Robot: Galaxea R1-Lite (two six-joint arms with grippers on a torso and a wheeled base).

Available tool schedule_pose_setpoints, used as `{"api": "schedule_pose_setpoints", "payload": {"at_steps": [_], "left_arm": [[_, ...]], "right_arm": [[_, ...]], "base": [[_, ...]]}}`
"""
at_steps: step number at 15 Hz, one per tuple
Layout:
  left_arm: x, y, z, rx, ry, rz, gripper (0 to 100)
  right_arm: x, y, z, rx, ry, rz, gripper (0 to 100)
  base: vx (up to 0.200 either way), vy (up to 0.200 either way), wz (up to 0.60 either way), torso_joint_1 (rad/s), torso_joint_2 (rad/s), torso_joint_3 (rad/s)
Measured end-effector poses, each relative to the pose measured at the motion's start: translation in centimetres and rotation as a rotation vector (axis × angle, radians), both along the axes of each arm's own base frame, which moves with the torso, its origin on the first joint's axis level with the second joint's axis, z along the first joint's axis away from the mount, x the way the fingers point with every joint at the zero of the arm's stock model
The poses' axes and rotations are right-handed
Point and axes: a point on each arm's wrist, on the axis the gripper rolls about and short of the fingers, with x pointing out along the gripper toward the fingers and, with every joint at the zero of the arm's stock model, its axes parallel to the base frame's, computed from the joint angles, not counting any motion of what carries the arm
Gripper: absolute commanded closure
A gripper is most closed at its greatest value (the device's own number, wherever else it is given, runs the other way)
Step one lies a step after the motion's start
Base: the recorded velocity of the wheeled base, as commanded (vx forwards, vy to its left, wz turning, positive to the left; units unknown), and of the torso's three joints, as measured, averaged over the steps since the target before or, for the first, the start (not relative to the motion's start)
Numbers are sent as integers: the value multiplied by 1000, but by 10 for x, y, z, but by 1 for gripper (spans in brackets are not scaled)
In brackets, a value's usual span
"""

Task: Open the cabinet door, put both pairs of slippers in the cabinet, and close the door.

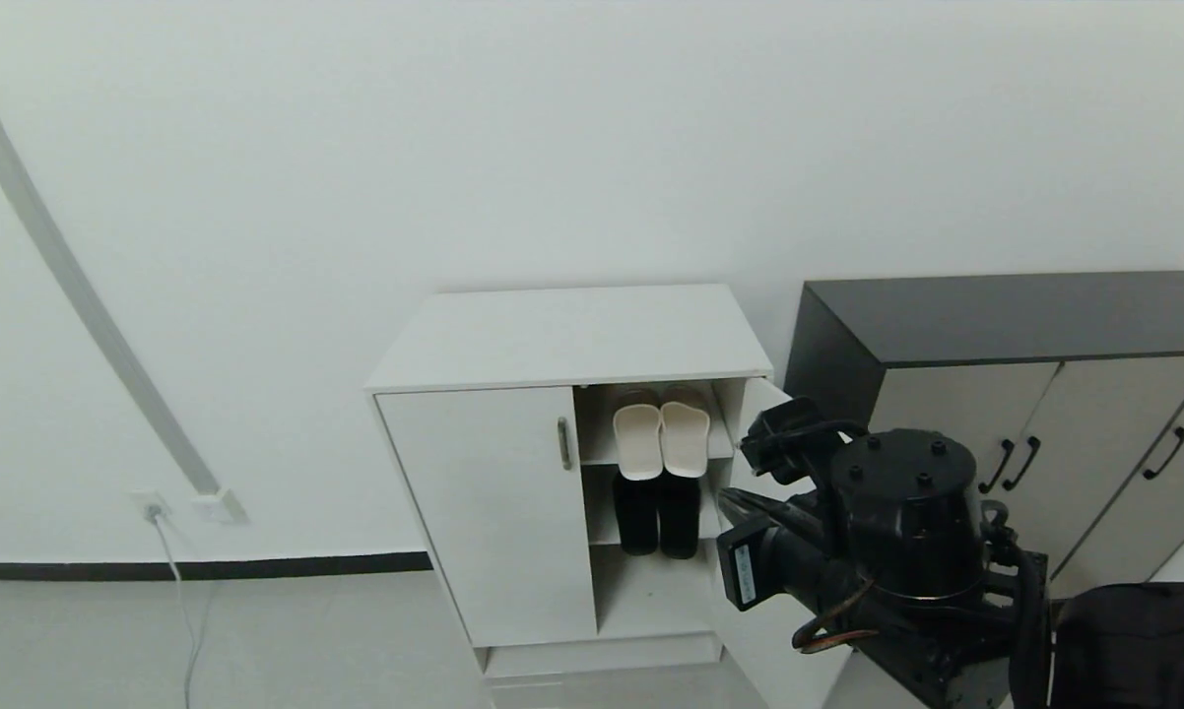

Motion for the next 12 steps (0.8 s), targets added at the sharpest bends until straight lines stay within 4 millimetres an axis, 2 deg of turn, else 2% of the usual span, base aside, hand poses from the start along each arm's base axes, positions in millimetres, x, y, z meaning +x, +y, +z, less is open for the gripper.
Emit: {"api": "schedule_pose_setpoints", "payload": {"at_steps": [2, 9, 12], "left_arm": [[0, 0, 0, 0, 2, 1, 100], [0, 0, 0, 1, 1, -1, 100], [0, 0, 0, 3, 2, -2, 100]], "right_arm": [[1, 0, -1, -2, 2, -3, 100], [8, -1, -3, 11, -6, -18, 100], [11, 1, -5, 8, -4, -20, 100]], "base": [[0, 0, -600, 15, 5, 2], [0, 0, 0, 0, 0, 0], [-200, 0, 0, 12, 2, 2]]}}
